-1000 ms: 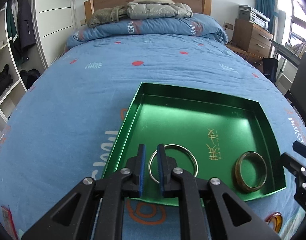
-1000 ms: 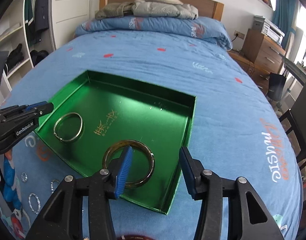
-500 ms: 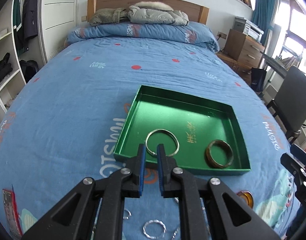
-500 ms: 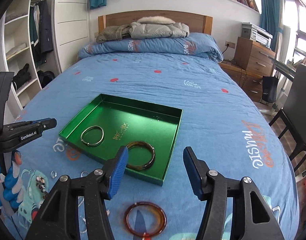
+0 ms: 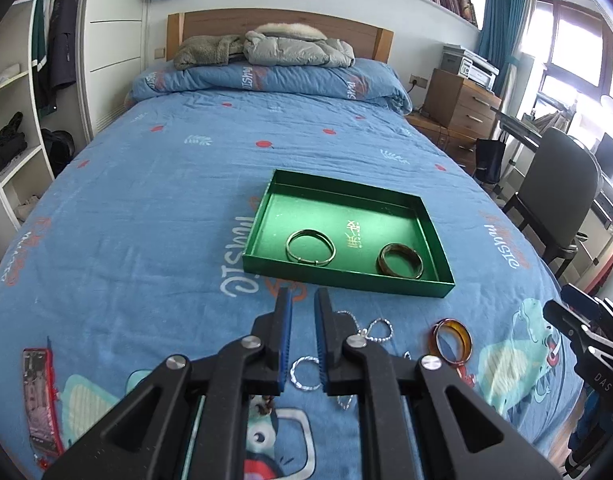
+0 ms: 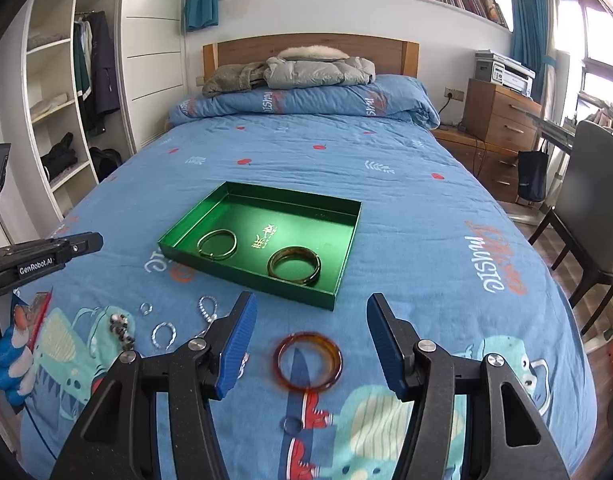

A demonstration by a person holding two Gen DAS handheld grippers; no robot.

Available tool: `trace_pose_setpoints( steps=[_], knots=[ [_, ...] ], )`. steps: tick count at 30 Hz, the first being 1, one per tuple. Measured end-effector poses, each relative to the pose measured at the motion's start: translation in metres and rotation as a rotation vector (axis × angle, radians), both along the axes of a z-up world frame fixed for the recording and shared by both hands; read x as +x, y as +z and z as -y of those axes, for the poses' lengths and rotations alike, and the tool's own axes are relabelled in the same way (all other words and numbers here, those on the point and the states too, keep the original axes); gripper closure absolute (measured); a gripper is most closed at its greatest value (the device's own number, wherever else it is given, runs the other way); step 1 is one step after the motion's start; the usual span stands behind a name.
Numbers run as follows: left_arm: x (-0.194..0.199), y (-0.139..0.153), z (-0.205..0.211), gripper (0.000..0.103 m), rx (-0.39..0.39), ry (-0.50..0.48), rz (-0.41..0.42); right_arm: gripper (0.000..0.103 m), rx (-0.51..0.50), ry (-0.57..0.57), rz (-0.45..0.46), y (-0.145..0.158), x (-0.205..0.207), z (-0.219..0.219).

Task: Organize jewelry
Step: 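Lift both tools out of the tray back over the jewelry, then grasp the twisted silver hoop earring with the left tool while the right tool grasps the small silver ring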

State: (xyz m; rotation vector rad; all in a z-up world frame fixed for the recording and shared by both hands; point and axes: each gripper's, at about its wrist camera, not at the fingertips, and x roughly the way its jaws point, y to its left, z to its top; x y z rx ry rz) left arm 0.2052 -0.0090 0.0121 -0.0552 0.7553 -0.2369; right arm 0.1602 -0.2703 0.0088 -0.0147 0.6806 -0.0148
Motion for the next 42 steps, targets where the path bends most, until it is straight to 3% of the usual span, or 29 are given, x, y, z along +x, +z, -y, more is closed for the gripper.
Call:
trace_pose_setpoints(
  steps=[12, 22, 36, 42],
  knots=[
    [-0.065, 0.026, -0.050, 0.092, 0.018, 0.065, 0.040, 0.037, 0.043, 0.004, 0.058, 0.011, -0.073, 0.003],
    [-0.111, 0.023, -0.076, 0.092, 0.027, 0.103, 0.044, 0.036, 0.048, -0.005, 0.084, 0.005, -0.110, 0.012],
    [-0.123, -0.029, -0.025, 0.092, -0.027, 0.009, -0.033, 0.046, 0.089, 0.005, 0.056, -0.025, -0.115, 0.038],
    [-0.113, -0.069, 0.010, 0.092, -0.069, -0.061, -0.125, 0.051, 0.077, 0.050, 0.021, -0.045, -0.103, 0.041]
  ],
)
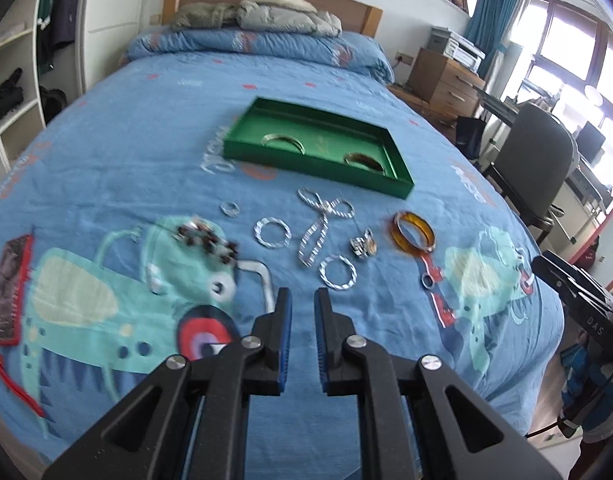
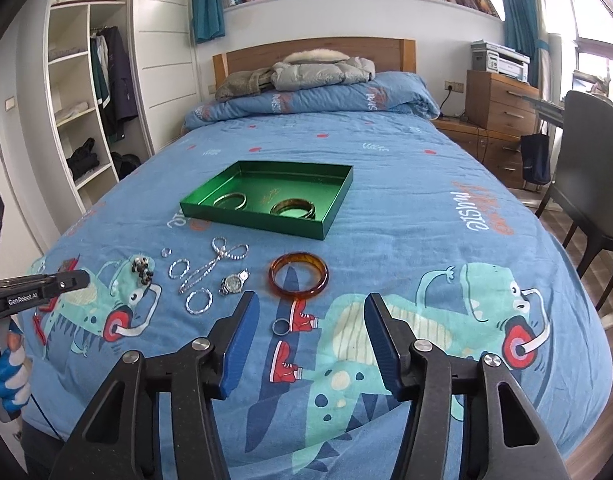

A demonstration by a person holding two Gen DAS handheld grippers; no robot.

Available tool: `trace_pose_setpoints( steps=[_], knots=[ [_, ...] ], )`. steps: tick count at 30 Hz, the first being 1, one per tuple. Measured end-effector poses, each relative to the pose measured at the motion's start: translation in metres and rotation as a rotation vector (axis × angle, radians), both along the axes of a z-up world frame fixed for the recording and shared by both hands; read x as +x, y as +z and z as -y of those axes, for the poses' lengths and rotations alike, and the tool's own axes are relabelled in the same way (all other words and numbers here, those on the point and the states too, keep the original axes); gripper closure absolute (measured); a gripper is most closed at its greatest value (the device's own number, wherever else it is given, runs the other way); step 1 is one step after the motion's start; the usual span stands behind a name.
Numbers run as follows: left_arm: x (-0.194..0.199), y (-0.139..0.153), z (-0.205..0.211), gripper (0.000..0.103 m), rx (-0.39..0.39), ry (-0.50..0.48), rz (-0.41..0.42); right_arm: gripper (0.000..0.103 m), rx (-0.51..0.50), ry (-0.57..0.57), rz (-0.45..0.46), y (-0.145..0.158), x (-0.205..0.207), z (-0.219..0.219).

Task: Organize jewelry
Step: 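Grasp the twisted silver hoop earring with the left tool while the right tool grasps the small silver ring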

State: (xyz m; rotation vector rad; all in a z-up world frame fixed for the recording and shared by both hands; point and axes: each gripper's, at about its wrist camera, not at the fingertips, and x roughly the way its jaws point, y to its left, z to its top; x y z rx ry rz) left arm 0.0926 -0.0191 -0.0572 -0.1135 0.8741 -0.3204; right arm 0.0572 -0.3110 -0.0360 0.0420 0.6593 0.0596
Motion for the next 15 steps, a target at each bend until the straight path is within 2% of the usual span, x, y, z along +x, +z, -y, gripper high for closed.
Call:
trace_pose_setpoints(
  steps=[8, 15],
  knots=[
    [0.030, -0.044, 0.033, 0.092, -0.070, -0.051, -0.117, 0.052, 0.004, 0.096, -0.081, -0.043, 0.033, -0.005],
    [0.065, -0.070, 0.046, 0.092, -0.091, -0.015, -0.180, 0.052, 0.012, 0.142, -0.137, -0.072, 0.060, -0.007]
  ],
)
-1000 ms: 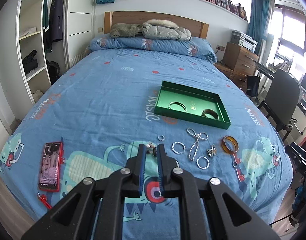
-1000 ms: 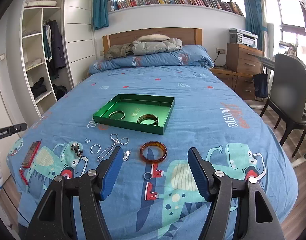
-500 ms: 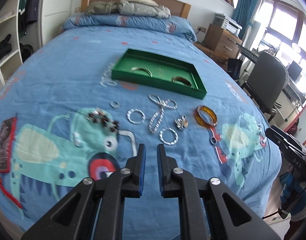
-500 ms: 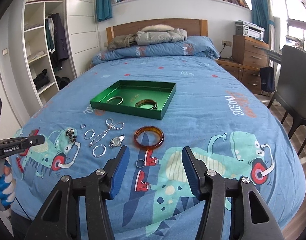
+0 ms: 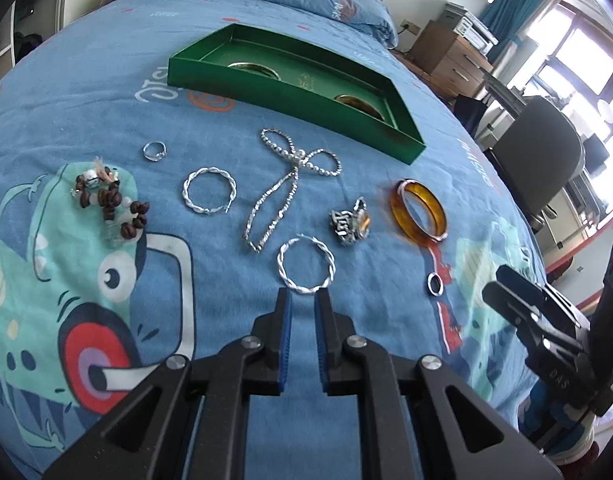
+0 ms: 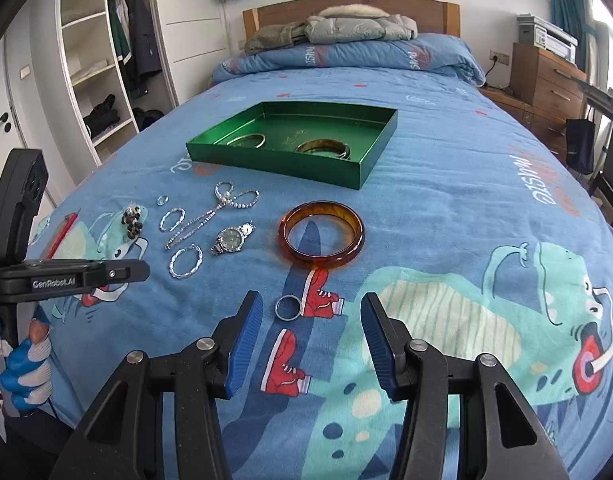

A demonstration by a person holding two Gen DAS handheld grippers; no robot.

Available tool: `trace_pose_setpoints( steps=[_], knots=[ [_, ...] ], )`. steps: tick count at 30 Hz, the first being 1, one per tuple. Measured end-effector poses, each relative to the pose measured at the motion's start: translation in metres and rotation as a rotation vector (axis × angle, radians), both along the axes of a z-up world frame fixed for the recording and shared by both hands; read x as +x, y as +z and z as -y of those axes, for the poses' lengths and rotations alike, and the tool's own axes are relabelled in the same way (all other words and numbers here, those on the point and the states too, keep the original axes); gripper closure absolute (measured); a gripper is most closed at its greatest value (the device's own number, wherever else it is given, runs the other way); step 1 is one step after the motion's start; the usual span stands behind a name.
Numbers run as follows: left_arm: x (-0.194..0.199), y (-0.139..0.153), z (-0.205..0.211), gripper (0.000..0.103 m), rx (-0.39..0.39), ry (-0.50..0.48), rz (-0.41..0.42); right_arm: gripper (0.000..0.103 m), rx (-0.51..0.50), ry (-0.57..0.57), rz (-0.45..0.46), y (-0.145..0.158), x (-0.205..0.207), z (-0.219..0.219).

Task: Organize jewelry
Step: 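Grasp the twisted silver hoop earring with the left tool while the right tool grasps the small silver ring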

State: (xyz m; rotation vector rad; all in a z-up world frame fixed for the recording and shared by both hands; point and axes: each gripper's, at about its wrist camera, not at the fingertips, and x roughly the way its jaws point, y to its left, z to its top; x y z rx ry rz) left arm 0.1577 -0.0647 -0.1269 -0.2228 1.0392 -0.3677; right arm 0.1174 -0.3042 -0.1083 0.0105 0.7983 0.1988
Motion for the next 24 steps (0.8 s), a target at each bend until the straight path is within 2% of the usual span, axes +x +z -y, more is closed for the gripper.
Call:
trace_pose_setpoints(
  steps=[6, 9, 16, 20, 24],
  knots=[
    [0.014, -0.014, 0.004, 0.091, 0.036, 0.034, -0.020, 0.052, -0.013, 0.053, -0.023, -0.014, 0.013, -0.005],
    [0.015, -0.020, 0.006, 0.083, 0.044, 0.036, -0.027, 0.052, -0.014, 0.069, -0.032, -0.021, 0.016, -0.007],
    [0.019, -0.024, 0.013, 0.082, 0.072, 0.046, -0.031, 0.052, -0.030, 0.093, -0.053, -0.033, 0.023, -0.010],
    [0.022, -0.025, 0.020, 0.082, 0.117, 0.054, -0.052, 0.052, -0.051, 0.117, -0.062, -0.040, 0.025, -0.015],
    [0.026, -0.026, 0.028, 0.083, 0.170, 0.054, -0.078, 0.064, -0.060, 0.127, -0.062, -0.043, 0.031, -0.019]
  ],
)
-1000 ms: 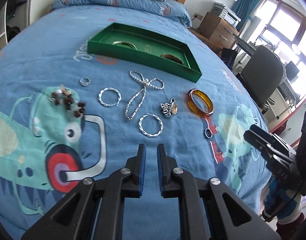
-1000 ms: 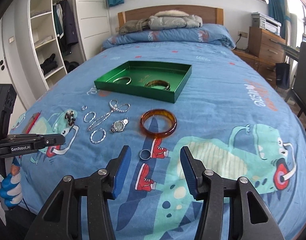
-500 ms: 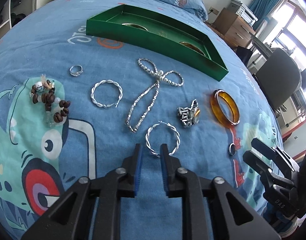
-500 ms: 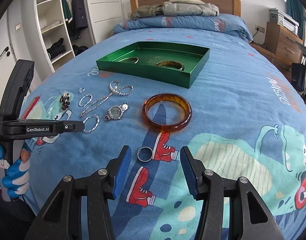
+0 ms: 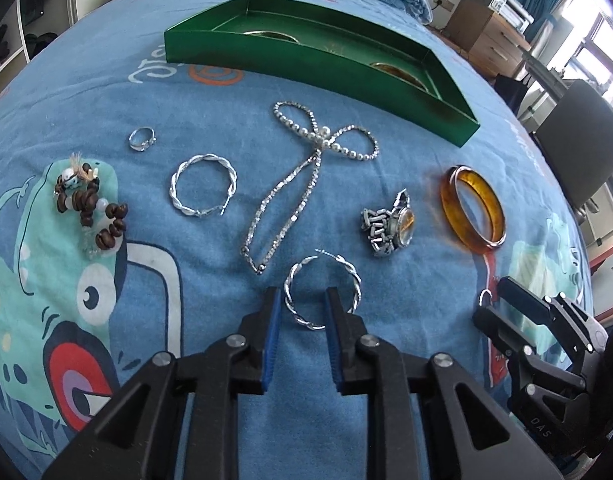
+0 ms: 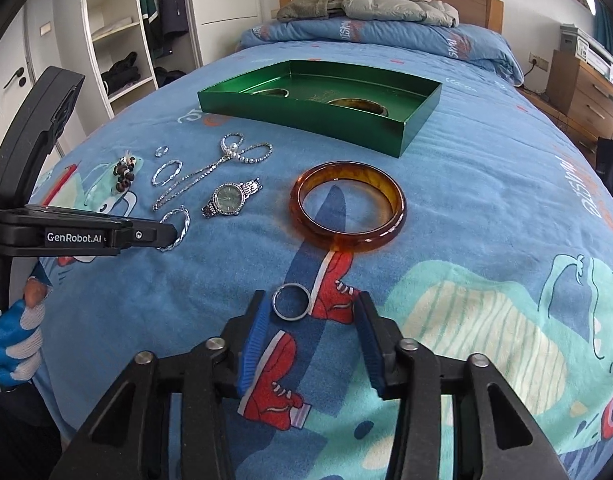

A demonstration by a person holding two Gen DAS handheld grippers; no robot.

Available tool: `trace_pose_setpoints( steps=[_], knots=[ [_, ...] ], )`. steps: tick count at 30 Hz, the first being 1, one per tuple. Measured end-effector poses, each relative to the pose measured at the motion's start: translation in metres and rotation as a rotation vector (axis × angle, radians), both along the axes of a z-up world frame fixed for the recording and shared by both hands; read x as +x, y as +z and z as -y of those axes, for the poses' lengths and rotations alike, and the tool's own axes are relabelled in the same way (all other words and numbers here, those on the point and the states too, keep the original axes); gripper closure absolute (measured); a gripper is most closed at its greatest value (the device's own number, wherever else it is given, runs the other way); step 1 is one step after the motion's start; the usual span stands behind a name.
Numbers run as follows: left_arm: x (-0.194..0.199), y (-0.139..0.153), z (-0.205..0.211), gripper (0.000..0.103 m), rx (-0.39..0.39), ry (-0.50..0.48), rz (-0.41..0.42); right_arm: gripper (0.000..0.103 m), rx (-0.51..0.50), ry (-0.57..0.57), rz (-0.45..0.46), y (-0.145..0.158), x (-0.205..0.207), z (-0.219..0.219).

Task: Organize jewelry
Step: 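Grasp the twisted silver hoop earring with the left tool while the right tool grasps the small silver ring, then carry the hoop earring and the small ring over the green tray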

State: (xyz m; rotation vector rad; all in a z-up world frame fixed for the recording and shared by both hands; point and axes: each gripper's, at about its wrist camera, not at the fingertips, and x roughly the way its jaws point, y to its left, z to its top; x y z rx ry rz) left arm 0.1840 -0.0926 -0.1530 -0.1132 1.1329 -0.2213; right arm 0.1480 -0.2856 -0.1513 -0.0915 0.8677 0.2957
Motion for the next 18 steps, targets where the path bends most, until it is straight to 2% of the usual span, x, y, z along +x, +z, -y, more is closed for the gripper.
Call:
trace_pose_setpoints(
  steps=[4, 6, 7, 11, 14, 18],
  knots=[
    [0.000, 0.000, 0.009, 0.085, 0.059, -0.001, -0.001, 0.071, -0.017, 0.026, 0.003, -0.004, 0.002, -0.006],
    [0.001, 0.000, 0.012, 0.093, 0.065, -0.005, -0.001, 0.081, -0.031, 0.048, 0.004, -0.006, 0.001, -0.011],
    [0.001, -0.001, 0.013, 0.096, 0.068, -0.004, -0.001, 0.082, -0.050, 0.059, 0.008, -0.007, -0.001, -0.014],
    [-0.004, 0.003, 0.015, 0.099, 0.087, -0.013, 0.028, 0.083, -0.057, 0.059, 0.010, -0.005, -0.007, -0.014],
    [-0.009, 0.006, 0.016, 0.099, 0.058, -0.022, 0.044, 0.083, -0.039, 0.040, 0.017, 0.000, -0.016, -0.010],
    [-0.020, 0.011, 0.016, 0.099, 0.060, -0.042, 0.065, 0.083, -0.017, 0.011, 0.039, 0.009, -0.028, -0.004]
  ],
)
